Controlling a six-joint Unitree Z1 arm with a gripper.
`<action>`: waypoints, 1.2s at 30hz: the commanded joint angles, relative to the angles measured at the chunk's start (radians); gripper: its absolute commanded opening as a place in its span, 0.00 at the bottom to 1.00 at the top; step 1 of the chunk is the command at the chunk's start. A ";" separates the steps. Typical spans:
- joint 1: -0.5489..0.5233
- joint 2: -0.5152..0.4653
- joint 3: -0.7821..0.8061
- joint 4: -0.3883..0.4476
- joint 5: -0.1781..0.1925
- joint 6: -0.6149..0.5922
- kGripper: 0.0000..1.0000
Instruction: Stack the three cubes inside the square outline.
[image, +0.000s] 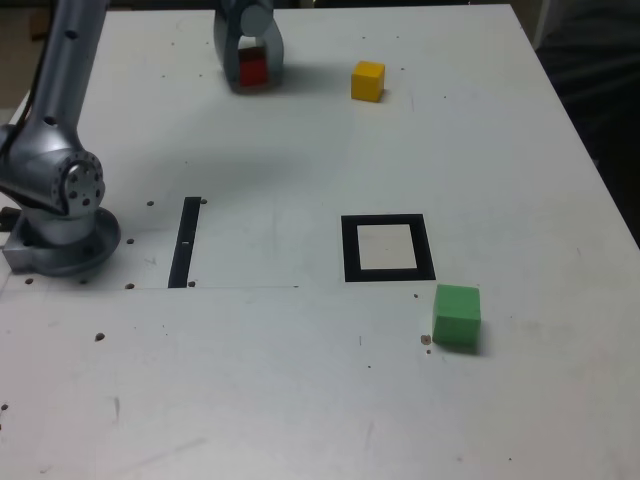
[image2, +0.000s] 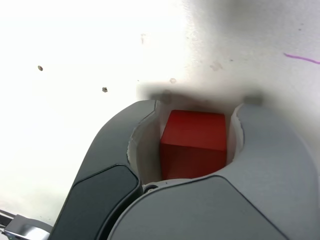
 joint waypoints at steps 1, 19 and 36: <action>-0.010 -0.016 0.009 -0.002 0.000 -0.001 0.26; -0.293 -0.297 0.269 -0.012 -0.013 -0.123 0.26; -0.726 -0.421 0.401 0.004 -0.071 -0.408 0.26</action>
